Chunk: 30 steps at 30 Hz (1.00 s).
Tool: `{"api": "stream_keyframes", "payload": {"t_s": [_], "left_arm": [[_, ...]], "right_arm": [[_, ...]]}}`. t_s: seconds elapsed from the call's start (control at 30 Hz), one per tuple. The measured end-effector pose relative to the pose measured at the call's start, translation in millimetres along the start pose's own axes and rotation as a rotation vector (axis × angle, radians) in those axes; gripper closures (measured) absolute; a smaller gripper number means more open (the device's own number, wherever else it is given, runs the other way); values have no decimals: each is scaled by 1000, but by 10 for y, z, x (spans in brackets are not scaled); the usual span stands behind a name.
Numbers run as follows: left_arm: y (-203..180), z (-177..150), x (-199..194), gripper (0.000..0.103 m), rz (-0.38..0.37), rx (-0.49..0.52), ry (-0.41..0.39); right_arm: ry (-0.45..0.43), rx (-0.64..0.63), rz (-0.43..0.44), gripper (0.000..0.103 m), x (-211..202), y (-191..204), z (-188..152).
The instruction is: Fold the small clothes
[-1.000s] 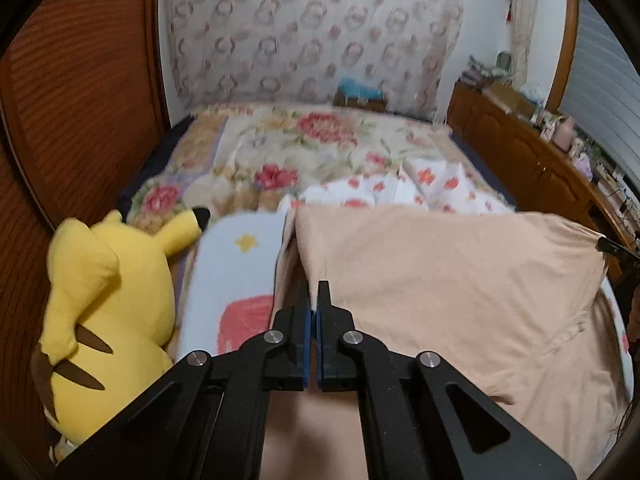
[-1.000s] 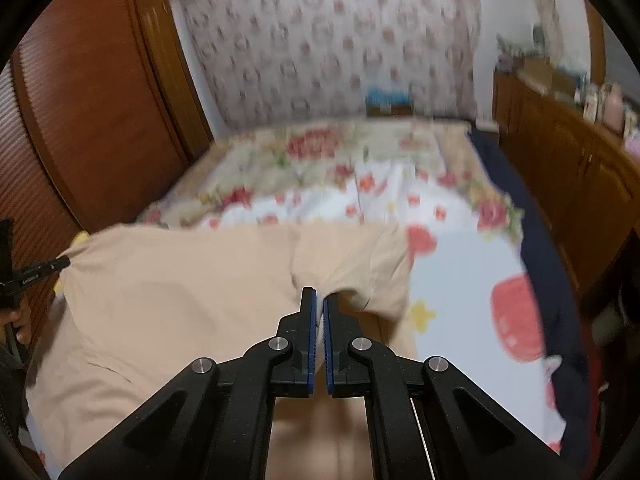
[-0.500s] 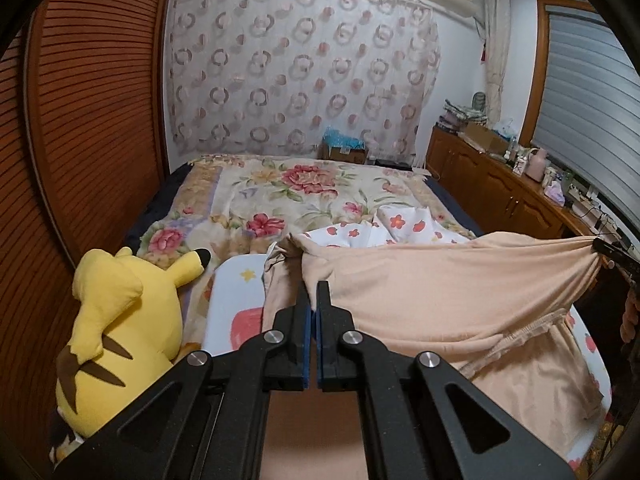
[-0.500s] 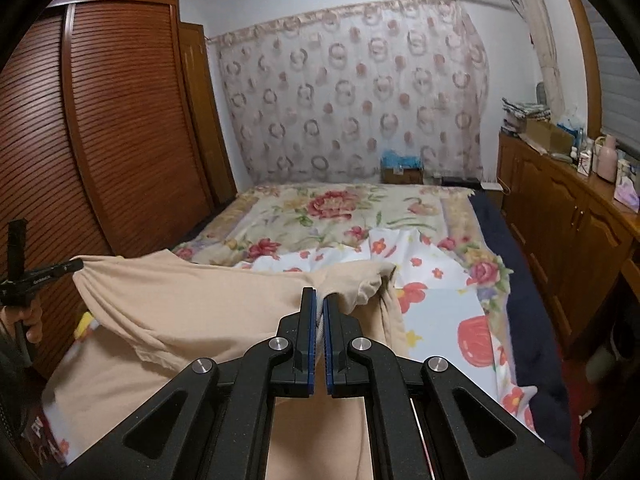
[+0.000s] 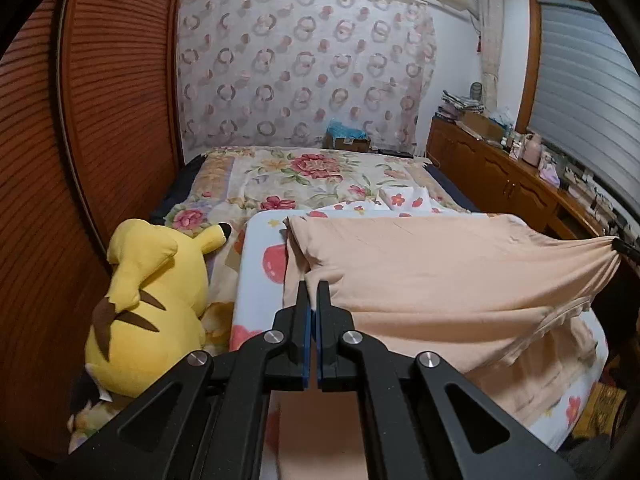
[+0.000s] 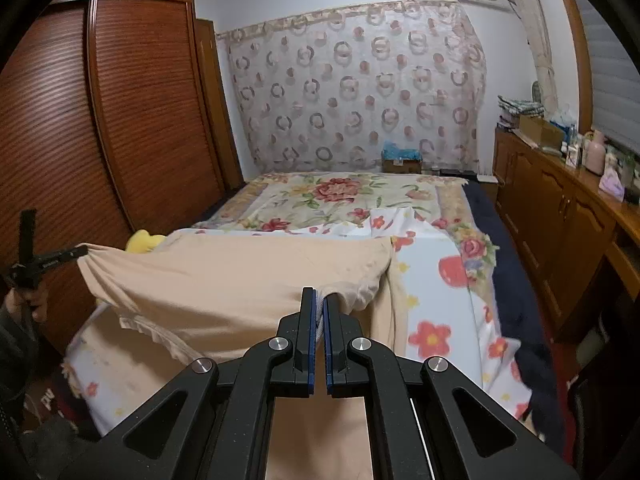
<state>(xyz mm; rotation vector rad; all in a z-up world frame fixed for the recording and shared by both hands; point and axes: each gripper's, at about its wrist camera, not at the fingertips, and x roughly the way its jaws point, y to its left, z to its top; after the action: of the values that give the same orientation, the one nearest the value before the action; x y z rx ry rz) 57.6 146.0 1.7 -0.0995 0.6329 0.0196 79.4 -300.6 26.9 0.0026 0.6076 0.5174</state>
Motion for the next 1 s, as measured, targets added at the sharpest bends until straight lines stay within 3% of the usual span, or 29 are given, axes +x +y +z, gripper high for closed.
{"api": "stream_keyframes", "payload": {"t_s": [0.13, 0.43, 0.6, 0.63, 0.67, 0.7, 0.73, 0.77, 0.87, 1.0], "left_arm": [[-59, -210, -39, 101, 5, 19, 37], [25, -711, 187, 101, 19, -21, 155], [-29, -736, 135, 97, 5, -23, 136], [-35, -727, 112, 94, 8, -16, 127], [-42, -723, 99, 80, 9, -11, 119], [-53, -716, 84, 73, 12, -7, 112], [-53, -702, 74, 58, 7, -7, 103], [-56, -699, 72, 52, -2, -8, 98], [-58, -713, 111, 40, 2, -11, 103], [-60, -767, 221, 39, 26, -19, 129]], "right_arm": [[30, 10, 8, 100, -83, 28, -175], [190, 2, -59, 100, 365, -18, -563], [217, 4, -86, 100, 479, -2, -573], [215, 2, -89, 99, 488, 4, -559], [210, -2, -91, 97, 491, 14, -526], [205, -9, -94, 97, 428, 54, -501], [202, -16, -99, 95, 396, 78, -489], [201, -24, -104, 87, 384, 96, -474], [205, -50, -123, 71, 346, 170, -488], [204, -46, -128, 59, 260, 139, -591]]}}
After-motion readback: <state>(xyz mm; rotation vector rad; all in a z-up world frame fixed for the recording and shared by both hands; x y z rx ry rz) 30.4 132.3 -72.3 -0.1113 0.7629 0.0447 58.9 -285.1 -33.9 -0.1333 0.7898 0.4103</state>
